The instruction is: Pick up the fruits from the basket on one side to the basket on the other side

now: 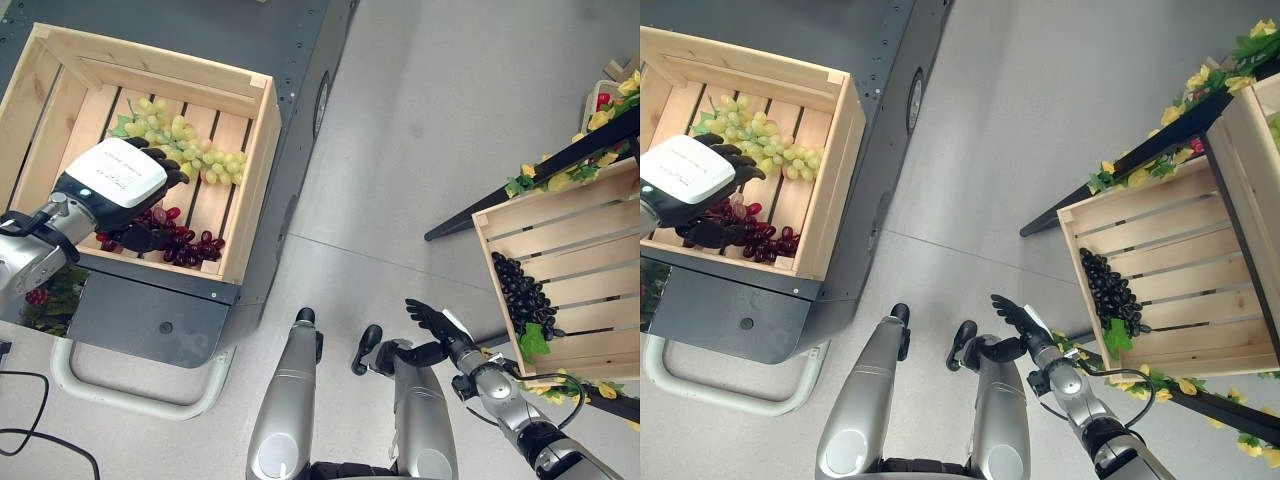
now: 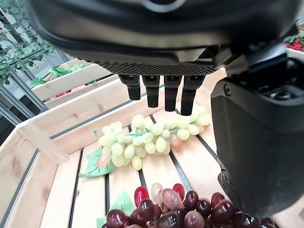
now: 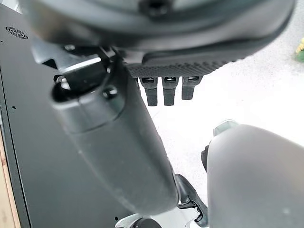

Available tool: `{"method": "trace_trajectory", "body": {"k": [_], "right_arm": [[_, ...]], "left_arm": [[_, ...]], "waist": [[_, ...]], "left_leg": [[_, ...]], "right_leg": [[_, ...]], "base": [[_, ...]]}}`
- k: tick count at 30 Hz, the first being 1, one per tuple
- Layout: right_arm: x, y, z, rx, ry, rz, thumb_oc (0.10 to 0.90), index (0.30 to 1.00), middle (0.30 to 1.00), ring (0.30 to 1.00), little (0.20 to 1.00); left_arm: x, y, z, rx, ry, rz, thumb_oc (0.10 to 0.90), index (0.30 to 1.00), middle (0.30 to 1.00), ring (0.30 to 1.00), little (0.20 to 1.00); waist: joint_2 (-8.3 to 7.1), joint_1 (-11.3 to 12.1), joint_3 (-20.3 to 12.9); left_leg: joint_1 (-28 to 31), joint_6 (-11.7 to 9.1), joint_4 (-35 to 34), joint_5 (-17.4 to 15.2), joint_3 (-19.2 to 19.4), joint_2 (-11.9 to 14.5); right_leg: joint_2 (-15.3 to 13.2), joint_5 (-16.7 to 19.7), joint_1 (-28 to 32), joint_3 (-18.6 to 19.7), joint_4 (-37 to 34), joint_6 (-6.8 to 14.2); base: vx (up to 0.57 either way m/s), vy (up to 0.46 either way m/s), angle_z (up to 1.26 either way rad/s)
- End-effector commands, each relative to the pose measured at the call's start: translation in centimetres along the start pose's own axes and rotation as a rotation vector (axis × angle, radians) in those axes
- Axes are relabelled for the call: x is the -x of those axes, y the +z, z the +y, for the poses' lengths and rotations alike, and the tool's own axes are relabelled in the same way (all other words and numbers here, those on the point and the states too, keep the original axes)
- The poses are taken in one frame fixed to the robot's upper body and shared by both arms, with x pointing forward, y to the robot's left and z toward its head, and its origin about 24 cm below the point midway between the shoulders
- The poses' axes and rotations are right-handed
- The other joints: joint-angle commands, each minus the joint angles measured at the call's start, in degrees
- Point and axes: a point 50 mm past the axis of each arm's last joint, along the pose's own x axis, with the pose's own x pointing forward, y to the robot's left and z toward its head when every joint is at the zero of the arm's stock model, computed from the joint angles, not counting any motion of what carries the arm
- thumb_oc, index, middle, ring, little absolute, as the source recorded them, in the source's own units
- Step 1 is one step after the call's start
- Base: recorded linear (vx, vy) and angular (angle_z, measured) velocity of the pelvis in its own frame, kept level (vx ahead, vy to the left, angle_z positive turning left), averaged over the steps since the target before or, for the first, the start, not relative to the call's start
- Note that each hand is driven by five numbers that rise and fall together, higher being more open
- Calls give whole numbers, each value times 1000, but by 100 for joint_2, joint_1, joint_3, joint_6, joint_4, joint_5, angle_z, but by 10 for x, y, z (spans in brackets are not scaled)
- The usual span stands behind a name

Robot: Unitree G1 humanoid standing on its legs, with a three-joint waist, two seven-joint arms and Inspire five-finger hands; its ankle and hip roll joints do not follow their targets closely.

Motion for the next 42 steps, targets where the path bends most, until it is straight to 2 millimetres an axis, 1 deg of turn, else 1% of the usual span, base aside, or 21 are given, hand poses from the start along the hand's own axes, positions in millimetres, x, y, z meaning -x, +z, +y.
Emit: {"method": "trace_trajectory", "body": {"k": [1,8,13,21,24,31,33,37,42], "right_arm": [[18,-4,-36,-2,-96,-38,800,900,900,900,900],[22,-9,-38,-5,-99,-23,800,900,900,900,900],[24,-10,-41,2,-99,-29,800,900,900,900,900],[23,-8,-43,-1,-104,-47,800,900,900,900,900],[23,-8,-45,-4,-107,-50,800,900,900,900,900],[21,-6,-46,-25,-120,-69,800,900,900,900,900],[20,-2,-45,-31,-120,-89,800,900,900,900,900],[18,0,-44,-37,-126,-99,800,900,900,900,900],[20,-4,-43,-48,-135,-89,800,900,900,900,900]], "left_arm": [[12,-40,48,-94,118,115,800,900,900,900,900],[7,-34,47,-102,12,65,800,900,900,900,900],[3,-33,50,-116,-48,47,800,900,900,900,900],[-4,-37,55,-159,-165,79,800,900,900,900,900],[-7,-38,60,-204,-193,62,800,900,900,900,900],[-18,-25,80,-281,-257,-40,800,900,900,900,900],[-20,-20,85,-283,-279,-68,800,900,900,900,900],[-24,-16,85,-289,-306,-99,800,900,900,900,900],[-26,-13,81,-273,-370,-128,800,900,900,900,900]], "waist": [[442,-13,-73],[451,-55,-73],[449,-112,-73],[357,-127,-73],[340,-124,-73],[303,-84,-73],[253,-78,-73],[209,-88,-73],[188,-103,-73]], "left_leg": [[553,297,-539,21,233,-177],[594,302,-643,43,270,-144],[489,313,-648,57,305,-117],[276,300,-718,125,281,-44],[246,293,-789,151,252,-39],[150,290,-859,190,181,-53],[124,279,-924,223,164,-29],[84,265,-991,255,151,0],[17,268,-1021,274,131,4]], "right_leg": [[11,259,834,-132,-412,52],[26,324,844,-110,-512,102],[30,372,717,-103,-504,129],[62,479,495,-134,-536,166],[67,514,460,-161,-585,189],[54,595,371,-240,-620,233],[60,654,329,-254,-659,264],[78,676,273,-263,-693,275],[81,704,197,-290,-705,287]], "base": [[0,0,0],[0,0,0],[0,0,0],[-8,-3,0],[-25,-24,5],[-18,-28,9],[-38,-18,1],[-24,-11,2],[-16,-15,10]]}}
